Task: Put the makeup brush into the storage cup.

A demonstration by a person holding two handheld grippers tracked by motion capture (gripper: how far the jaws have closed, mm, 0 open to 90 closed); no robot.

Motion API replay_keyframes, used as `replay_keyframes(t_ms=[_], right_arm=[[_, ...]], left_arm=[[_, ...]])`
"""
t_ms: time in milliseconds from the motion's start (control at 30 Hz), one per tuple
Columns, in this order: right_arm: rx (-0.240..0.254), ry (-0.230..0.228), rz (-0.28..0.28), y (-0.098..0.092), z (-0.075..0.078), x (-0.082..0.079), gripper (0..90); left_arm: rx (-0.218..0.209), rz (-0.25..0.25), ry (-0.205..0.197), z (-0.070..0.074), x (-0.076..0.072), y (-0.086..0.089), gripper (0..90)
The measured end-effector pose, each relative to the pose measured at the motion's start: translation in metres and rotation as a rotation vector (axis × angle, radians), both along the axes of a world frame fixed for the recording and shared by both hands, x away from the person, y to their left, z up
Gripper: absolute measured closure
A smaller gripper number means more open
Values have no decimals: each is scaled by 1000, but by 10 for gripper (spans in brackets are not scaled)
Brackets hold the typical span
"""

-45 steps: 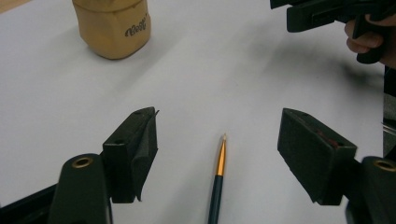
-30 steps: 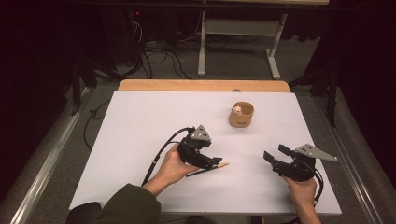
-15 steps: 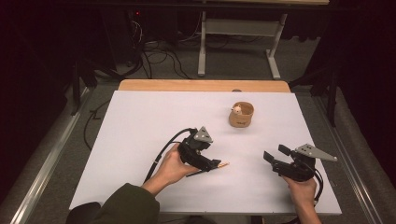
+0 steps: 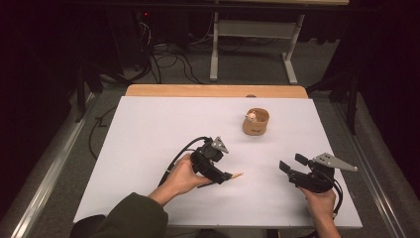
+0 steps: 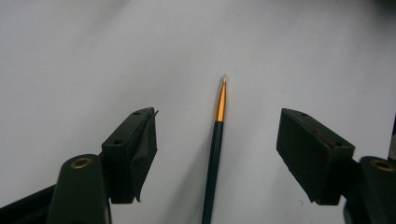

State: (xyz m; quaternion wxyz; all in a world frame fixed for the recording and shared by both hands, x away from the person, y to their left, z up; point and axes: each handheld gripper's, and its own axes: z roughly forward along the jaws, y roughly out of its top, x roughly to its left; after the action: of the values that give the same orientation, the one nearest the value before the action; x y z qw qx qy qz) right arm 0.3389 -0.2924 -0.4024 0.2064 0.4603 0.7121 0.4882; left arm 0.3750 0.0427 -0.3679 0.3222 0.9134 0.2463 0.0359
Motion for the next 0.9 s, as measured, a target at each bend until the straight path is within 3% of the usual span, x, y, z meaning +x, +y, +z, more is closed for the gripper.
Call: replay_keyframes(t_ms=[900], right_arm=[[5,12,-5,-1,-1,0,284]], left_arm=[[125,-4,62,-9,4,-8,312]])
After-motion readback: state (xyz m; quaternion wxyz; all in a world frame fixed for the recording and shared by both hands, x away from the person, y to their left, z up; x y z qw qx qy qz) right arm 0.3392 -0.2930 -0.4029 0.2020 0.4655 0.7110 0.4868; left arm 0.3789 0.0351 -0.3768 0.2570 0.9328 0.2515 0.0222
